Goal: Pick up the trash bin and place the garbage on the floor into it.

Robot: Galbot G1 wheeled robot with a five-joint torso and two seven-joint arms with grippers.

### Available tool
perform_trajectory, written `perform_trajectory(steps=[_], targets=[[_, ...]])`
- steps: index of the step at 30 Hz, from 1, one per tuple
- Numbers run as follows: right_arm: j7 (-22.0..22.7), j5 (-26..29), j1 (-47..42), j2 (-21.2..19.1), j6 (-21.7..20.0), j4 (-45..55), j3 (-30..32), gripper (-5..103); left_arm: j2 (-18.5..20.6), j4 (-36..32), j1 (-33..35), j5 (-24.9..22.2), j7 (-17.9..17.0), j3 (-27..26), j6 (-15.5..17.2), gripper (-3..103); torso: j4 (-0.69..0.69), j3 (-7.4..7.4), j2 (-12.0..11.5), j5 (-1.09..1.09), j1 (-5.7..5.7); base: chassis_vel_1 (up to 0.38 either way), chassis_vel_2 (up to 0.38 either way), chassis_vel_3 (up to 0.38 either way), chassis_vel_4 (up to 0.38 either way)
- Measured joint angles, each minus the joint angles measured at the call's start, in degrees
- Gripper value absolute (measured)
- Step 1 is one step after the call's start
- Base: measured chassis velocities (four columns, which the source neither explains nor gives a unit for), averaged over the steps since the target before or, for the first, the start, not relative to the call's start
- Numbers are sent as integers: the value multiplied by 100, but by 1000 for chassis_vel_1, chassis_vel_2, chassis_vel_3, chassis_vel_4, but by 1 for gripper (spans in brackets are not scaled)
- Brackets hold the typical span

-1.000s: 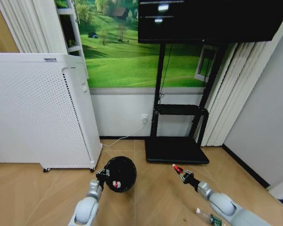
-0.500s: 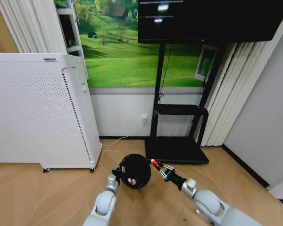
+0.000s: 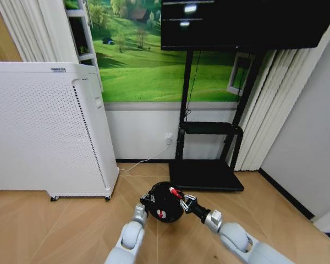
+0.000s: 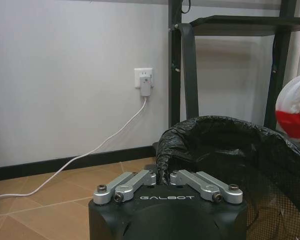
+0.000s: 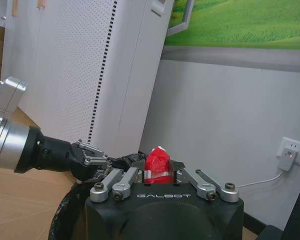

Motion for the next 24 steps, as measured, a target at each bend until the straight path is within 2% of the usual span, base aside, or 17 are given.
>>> perform_trajectory(steps=[1,2,4,5,6,7,10,11,12,13,15,16,18,24], targets=[[-115,71,-2,-37,-94,15,35,28,-6,12,-22,5,0,16,0,6,0,0,0,0,0,0,0,0,0],[-115,71,-2,-37,-94,15,35,28,-6,12,-22,5,0,16,0,6,0,0,0,0,0,0,0,0,0],[-137,86,-2,-38,-106,2,51,39,-3,16,-24,7,1,19,0,6,0,0,0,0,0,0,0,0,0],[-137,86,-2,-38,-106,2,51,39,-3,16,-24,7,1,19,0,6,0,0,0,0,0,0,0,0,0],[-137,89,2,-32,-107,-10,55,45,7,17,-24,7,9,19,0,6,0,0,0,0,0,0,0,0,0],[-137,91,9,-23,-107,-19,55,56,17,17,-24,7,10,15,1,6,0,0,0,0,0,0,0,0,0],[-136,91,12,-16,-107,-23,55,56,22,18,-24,7,9,10,1,6,1,0,0,0,0,0,0,0,0],[-120,91,15,2,-107,-32,55,61,33,12,-22,7,8,1,1,6,1,0,0,0,0,0,0,0,0],[-38,92,17,42,-117,-53,57,72,57,-39,4,2,9,-10,1,6,0,0,0,-1,0,0,0,0,0],[-38,92,17,42,-117,-53,57,72,57,-39,4,2,9,-10,1,6,0,0,0,-1,0,0,0,0,0],[163,129,29,129,-233,-191,133,83,173,-261,118,-52,15,-71,49,6,0,0,0,-1,0,0,0,0,0],[163,129,29,129,-233,-191,133,83,173,-261,118,-52,15,-71,49,6,0,0,0,-1,0,0,0,0,0],[394,188,36,185,-519,-365,237,93,343,-514,277,-111,17,-201,93,6,0,0,0,-1,0,0,0,0,0],[783,158,91,385,-646,-760,321,100,616,-974,613,-189,19,-481,128,6,0,0,0,-1,0,0,0,0,0]])
